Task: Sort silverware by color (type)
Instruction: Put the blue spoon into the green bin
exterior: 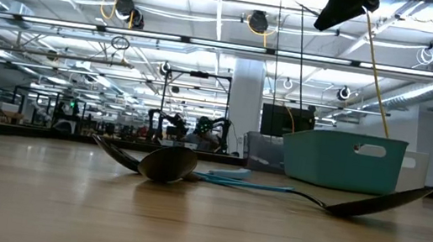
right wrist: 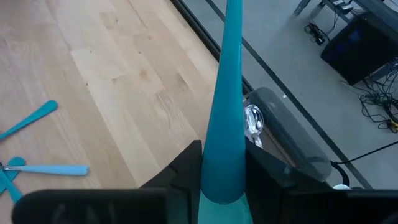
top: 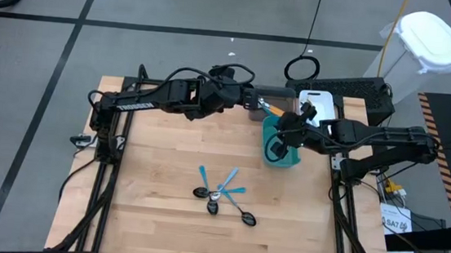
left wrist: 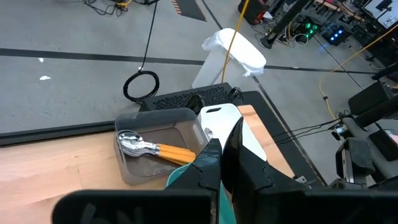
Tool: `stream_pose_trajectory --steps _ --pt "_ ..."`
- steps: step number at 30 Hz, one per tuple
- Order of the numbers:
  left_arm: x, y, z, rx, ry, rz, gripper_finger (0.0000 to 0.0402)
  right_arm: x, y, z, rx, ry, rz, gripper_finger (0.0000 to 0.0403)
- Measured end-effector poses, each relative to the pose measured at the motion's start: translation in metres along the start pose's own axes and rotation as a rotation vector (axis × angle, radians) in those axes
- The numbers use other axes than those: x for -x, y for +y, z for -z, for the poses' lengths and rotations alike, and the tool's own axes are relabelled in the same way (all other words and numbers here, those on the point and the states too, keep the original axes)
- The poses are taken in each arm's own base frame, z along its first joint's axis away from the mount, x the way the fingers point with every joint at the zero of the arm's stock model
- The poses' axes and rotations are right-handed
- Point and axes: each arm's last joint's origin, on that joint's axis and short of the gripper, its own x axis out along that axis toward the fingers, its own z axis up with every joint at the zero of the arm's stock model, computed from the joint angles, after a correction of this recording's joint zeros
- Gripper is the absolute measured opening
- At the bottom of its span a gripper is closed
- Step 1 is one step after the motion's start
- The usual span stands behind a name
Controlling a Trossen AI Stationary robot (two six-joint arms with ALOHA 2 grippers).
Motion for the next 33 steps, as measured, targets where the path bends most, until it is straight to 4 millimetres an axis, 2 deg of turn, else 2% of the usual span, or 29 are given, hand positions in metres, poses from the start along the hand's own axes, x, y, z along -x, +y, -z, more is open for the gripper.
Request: stream_pose_trajectory --steps 7,16,20,24,33 --pt "-0.001 0.0 0.0 -0.023 0.057 0.043 0.0032 0.0 0.0 0.001 -0.016 0.011 -0.004 0.0086" --pt "0.001 0.002 0.002 -0.078 0.115 0.051 0.0166 0.002 -0.001 0.002 -0.054 0.022 -0.022 0.0085" --pt "0.012 0.008 -0.007 -0.108 0.119 0.044 0.0207 0.003 -0.003 0.005 -0.1 0.045 -0.012 0.0085" --pt "0.029 0.016 -0.021 -0.172 0.108 0.043 0.022 0.005 -0.006 0.011 -0.159 0.096 -0.012 0.0085" --pt "0.034 0.038 -0.044 -0.372 0.108 -0.008 0.022 0.007 -0.007 0.028 -0.332 0.236 0.031 0.0085"
